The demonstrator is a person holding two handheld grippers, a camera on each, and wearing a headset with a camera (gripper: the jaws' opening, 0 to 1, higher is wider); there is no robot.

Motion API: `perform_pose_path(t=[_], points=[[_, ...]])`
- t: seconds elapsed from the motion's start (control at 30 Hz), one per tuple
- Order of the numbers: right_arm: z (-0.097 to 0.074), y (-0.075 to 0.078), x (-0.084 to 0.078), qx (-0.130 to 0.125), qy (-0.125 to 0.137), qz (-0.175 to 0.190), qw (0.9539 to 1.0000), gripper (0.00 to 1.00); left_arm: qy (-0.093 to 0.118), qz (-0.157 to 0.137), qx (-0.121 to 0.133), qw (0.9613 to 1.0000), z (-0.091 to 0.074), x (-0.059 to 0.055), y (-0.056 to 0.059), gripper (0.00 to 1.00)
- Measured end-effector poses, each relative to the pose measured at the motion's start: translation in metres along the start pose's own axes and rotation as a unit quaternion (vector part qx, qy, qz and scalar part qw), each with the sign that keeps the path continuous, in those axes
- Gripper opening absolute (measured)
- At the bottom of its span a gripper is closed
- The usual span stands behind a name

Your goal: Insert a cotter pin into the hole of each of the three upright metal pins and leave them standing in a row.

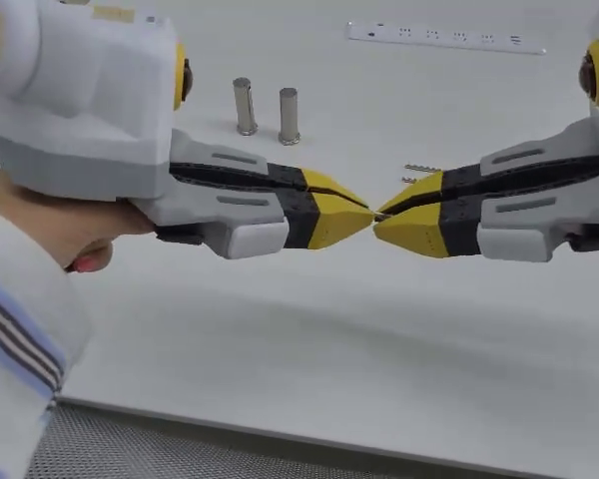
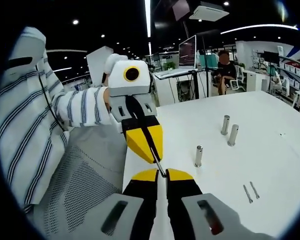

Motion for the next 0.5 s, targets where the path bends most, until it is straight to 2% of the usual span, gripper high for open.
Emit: perform_pose_path(t=[0.1,0.43,0.5], points=[[-0.0002,0.0004,-0.0016,0.003,-0.004,-0.005,1.0,0.0,0.0,0.019,-0.006,0.9998,0.0003,0.0005,-0.0002,0.0],[0.0017,0.0009,-0.0052,0.014,-0.012,-0.004,0.9998,0.0,-0.022,0.024,-0.014,0.9994,0.0004,-0.0053,-0.0005,0.0],[0.0026,0.0004,-0.0056,0.016,-0.016,-0.015,0.9996,0.0,-0.026,0.025,-0.015,0.9992,-0.0001,-0.0066,-0.0009,0.0]])
Point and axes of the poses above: the centre of the closed fingertips' face, and the gripper's own axes: z roughly forward along the fingers, y roughly to its right, x roughly out of its top, the point moved 9 cm from there along -z, roughly backward along the fingers, and after that the axes turned 8 degrees about -z, right-handed, at the moved point
